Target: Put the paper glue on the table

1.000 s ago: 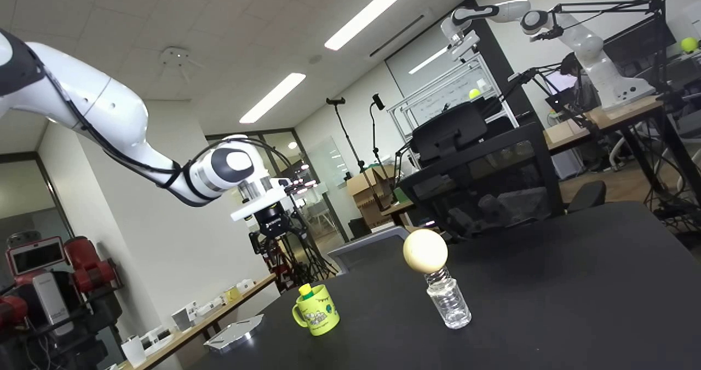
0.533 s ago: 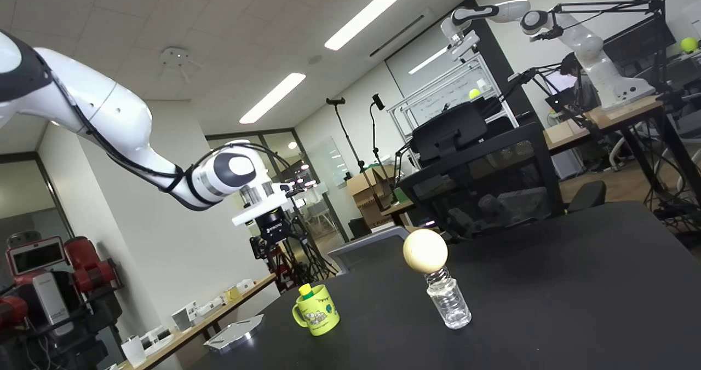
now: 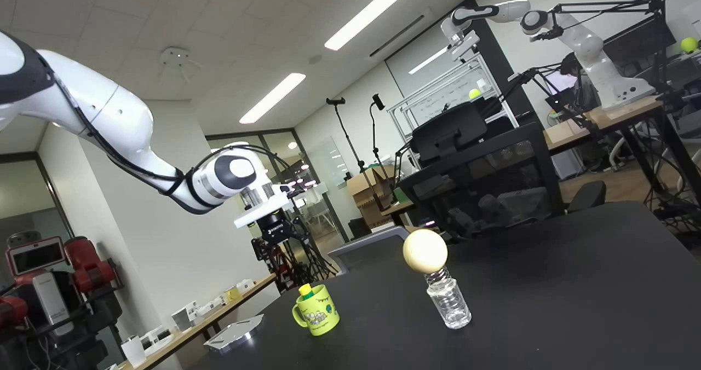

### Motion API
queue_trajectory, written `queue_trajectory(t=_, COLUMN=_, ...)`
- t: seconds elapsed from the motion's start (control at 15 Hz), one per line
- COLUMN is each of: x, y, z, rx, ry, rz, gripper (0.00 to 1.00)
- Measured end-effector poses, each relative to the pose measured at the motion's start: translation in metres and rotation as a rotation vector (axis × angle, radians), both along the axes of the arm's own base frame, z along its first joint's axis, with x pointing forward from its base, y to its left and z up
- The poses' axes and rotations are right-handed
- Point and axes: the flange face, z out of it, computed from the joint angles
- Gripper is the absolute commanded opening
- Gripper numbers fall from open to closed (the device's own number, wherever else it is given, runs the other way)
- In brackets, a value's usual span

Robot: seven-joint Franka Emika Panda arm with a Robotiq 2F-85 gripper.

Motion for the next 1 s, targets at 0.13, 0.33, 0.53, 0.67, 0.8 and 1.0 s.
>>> queue_trajectory(t=0.13, x=0.003, y=0.002, z=-0.005, rx=0.000, ry=-0.029, rz=0.011, gripper=1.00)
queue_trajectory(t=0.33, x=0.006, y=0.005, z=-0.018, rx=0.002, ry=-0.054, rz=0.022, gripper=1.00)
queue_trajectory(t=0.53, x=0.006, y=0.006, z=-0.035, rx=0.004, ry=-0.046, rz=0.024, gripper=1.00)
queue_trajectory(t=0.67, x=0.005, y=0.006, z=-0.046, rx=0.005, ry=-0.037, rz=0.024, gripper=1.00)
queue_trajectory(t=0.8, x=0.004, y=0.006, z=-0.056, rx=0.004, ry=-0.024, rz=0.024, gripper=1.00)
queue_trajectory(t=1.0, x=0.002, y=0.007, z=-0.068, rx=0.003, ry=-0.006, rz=0.025, gripper=1.00)
